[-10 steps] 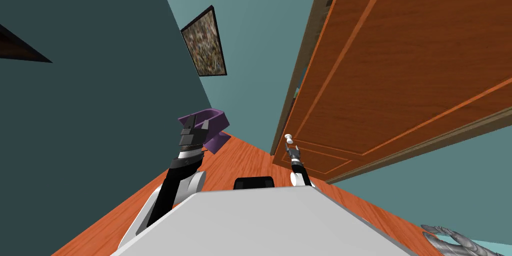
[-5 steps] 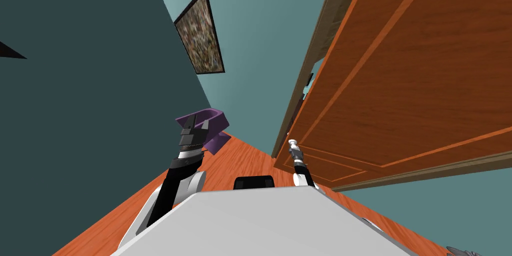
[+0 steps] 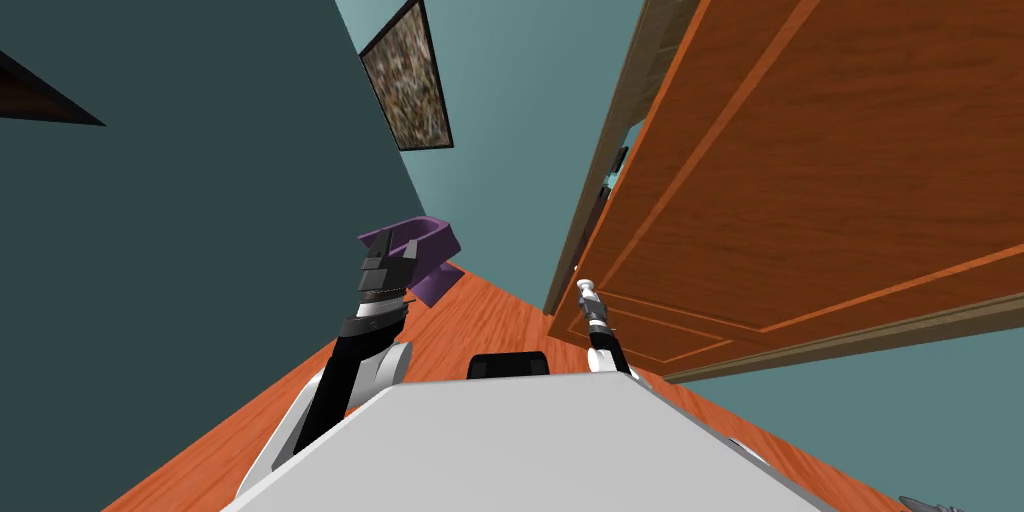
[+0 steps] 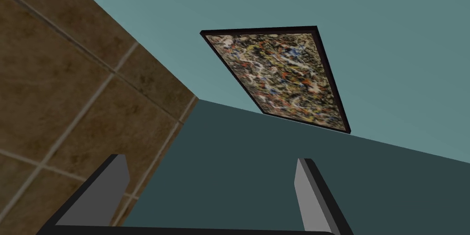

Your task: Pull the door open

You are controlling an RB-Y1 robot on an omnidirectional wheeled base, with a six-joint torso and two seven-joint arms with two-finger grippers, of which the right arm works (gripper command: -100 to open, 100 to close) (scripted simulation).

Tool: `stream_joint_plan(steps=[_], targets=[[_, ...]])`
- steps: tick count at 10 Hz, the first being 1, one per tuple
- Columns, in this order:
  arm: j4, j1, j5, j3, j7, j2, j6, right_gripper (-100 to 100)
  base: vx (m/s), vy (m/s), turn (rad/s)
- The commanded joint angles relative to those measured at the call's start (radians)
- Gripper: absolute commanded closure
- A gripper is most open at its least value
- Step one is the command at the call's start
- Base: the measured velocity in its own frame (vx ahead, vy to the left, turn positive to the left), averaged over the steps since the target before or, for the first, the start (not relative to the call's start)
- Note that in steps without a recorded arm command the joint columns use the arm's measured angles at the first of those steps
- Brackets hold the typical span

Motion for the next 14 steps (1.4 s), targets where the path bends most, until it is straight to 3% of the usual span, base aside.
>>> stream_joint_plan(steps=[1,8,9,10,14], targets=[[-0.004,0.009,0.007,0.021,-0.023,-0.010,-0.007,100,-0.219,-0.024,0.124],[-0.034,0.052,0.035,0.114,-0.134,-0.084,-0.044,100,-0.228,-0.028,0.118],[-0.021,0.047,0.033,0.107,-0.126,-0.078,-0.040,100,-0.105,-0.023,0.027],[-0.022,0.060,0.046,0.131,-0.153,-0.094,-0.058,100,-0.169,-0.024,0.111],[-0.030,0.085,0.073,0.179,-0.211,-0.137,-0.102,100,-0.246,-0.037,0.115]])
